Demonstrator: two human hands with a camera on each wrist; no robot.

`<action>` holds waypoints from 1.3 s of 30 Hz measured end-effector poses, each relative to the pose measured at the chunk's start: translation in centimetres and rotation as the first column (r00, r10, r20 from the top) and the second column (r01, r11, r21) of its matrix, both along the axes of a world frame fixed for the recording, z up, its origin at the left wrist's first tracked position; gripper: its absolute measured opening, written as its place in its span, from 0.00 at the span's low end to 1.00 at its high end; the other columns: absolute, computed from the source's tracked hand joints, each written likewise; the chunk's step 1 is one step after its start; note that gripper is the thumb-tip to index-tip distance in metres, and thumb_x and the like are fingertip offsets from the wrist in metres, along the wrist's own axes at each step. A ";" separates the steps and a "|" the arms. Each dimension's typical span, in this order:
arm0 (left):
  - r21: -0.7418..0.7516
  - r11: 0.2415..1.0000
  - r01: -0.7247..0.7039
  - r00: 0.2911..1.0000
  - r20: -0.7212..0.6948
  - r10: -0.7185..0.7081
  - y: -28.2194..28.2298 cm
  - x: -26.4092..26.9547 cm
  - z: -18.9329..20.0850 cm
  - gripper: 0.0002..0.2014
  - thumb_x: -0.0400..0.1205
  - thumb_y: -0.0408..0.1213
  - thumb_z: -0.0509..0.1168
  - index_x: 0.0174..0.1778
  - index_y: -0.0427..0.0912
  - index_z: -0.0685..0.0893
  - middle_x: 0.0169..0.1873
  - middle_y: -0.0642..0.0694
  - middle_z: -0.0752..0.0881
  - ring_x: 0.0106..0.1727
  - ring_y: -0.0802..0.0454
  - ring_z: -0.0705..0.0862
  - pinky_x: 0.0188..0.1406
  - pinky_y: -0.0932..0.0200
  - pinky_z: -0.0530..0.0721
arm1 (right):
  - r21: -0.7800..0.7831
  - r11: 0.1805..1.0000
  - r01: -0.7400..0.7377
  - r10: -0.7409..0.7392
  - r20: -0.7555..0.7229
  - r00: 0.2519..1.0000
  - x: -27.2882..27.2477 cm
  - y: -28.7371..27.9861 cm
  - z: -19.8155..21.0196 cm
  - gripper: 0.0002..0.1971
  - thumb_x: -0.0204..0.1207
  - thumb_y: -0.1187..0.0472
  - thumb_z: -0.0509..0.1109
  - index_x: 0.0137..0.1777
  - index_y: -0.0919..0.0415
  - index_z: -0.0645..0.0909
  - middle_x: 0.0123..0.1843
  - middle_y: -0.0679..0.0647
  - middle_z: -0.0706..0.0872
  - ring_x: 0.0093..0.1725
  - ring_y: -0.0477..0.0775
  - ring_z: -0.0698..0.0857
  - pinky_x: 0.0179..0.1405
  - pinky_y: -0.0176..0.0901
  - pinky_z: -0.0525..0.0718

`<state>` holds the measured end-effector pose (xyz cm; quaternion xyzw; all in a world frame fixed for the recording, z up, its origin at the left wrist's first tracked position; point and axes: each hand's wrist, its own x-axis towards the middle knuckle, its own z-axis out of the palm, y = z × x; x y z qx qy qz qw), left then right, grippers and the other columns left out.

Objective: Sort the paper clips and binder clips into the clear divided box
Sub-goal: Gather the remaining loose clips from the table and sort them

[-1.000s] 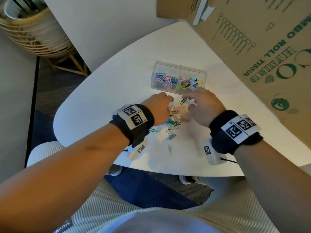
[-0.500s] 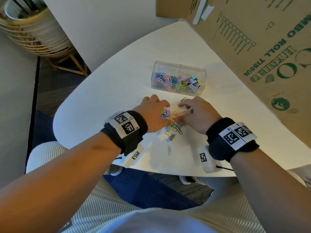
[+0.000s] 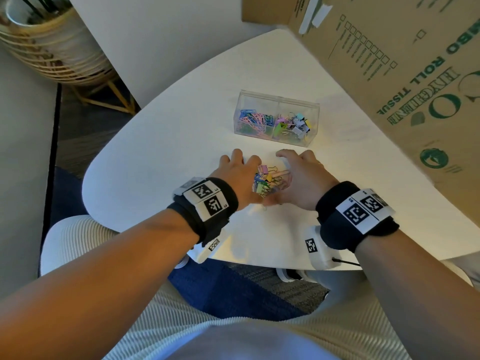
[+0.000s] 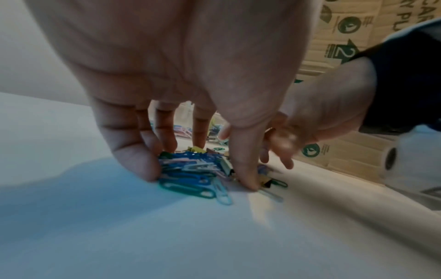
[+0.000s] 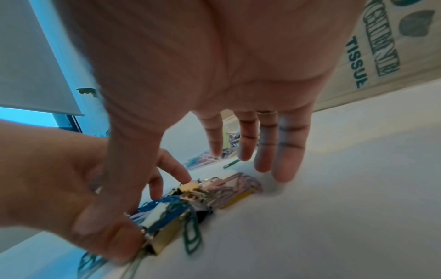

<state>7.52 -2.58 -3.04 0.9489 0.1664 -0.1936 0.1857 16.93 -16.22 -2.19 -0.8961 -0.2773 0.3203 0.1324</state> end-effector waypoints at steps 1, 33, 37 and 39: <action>-0.009 1.000 -0.011 1.000 0.019 0.011 0.1 -0.1 0.0 0.39 0.71 0.60 0.70 0.75 0.51 0.63 0.63 0.41 0.68 0.63 0.40 0.70 0.59 0.47 0.77 | -0.028 0.999 -0.035 0.035 -0.002 0.999 -0.3 0.0 0.2 0.60 0.47 0.37 0.85 0.79 0.40 0.56 0.67 0.56 0.65 0.68 0.61 0.70 0.68 0.56 0.76; -0.467 0.849 -0.246 0.919 0.166 0.358 0.8 0.5 0.2 0.26 0.79 0.19 0.56 0.67 0.49 0.83 0.59 0.49 0.87 0.58 0.54 0.83 0.56 0.69 0.73 | 0.233 0.972 0.025 -0.053 0.112 0.992 -0.5 4.6 -1.5 0.12 0.63 0.59 0.79 0.48 0.50 0.89 0.46 0.53 0.89 0.49 0.57 0.85 0.51 0.48 0.85; -0.449 0.864 -0.228 0.911 0.214 0.351 0.6 0.1 0.3 0.29 0.79 0.16 0.54 0.70 0.46 0.80 0.67 0.45 0.80 0.68 0.47 0.78 0.68 0.59 0.74 | 0.251 0.967 0.041 -0.075 0.128 0.989 0.2 4.6 -1.2 0.11 0.68 0.63 0.77 0.50 0.52 0.90 0.46 0.52 0.90 0.49 0.57 0.87 0.51 0.45 0.84; -0.465 0.842 -0.274 0.876 0.241 0.418 0.7 0.0 0.3 0.24 0.80 0.19 0.55 0.68 0.43 0.81 0.67 0.43 0.79 0.67 0.45 0.78 0.67 0.57 0.76 | 0.258 0.964 0.068 -0.106 0.134 0.985 0.6 4.4 -1.3 0.13 0.70 0.61 0.78 0.55 0.52 0.89 0.53 0.53 0.90 0.53 0.56 0.86 0.55 0.42 0.83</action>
